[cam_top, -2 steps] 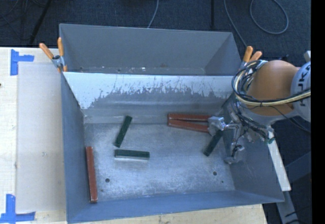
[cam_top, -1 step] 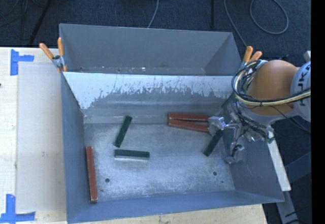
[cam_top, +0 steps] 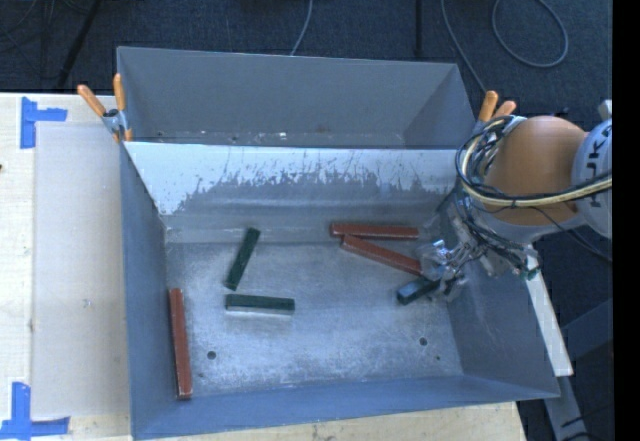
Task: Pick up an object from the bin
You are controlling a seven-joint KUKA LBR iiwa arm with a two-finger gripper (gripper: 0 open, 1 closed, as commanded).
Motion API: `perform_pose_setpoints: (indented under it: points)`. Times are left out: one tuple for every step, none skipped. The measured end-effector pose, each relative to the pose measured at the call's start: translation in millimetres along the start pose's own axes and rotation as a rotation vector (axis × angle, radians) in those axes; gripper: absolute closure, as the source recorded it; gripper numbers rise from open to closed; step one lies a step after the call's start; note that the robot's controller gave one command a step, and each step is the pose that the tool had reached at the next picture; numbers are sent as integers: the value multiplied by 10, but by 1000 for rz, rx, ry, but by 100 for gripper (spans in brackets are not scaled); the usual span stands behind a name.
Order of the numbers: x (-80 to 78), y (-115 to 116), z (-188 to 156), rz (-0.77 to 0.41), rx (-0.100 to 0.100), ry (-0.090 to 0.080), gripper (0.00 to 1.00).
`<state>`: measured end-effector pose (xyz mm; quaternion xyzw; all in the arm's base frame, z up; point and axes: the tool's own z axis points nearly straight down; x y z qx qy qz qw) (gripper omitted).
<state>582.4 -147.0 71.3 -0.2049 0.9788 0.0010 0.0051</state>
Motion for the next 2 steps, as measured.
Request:
perform_pose_setpoints:
  points:
    - [-34, -1, -697, -3, 4, 4, 100]
    - [-58, 6, -950, -4, 2, 6, 100]
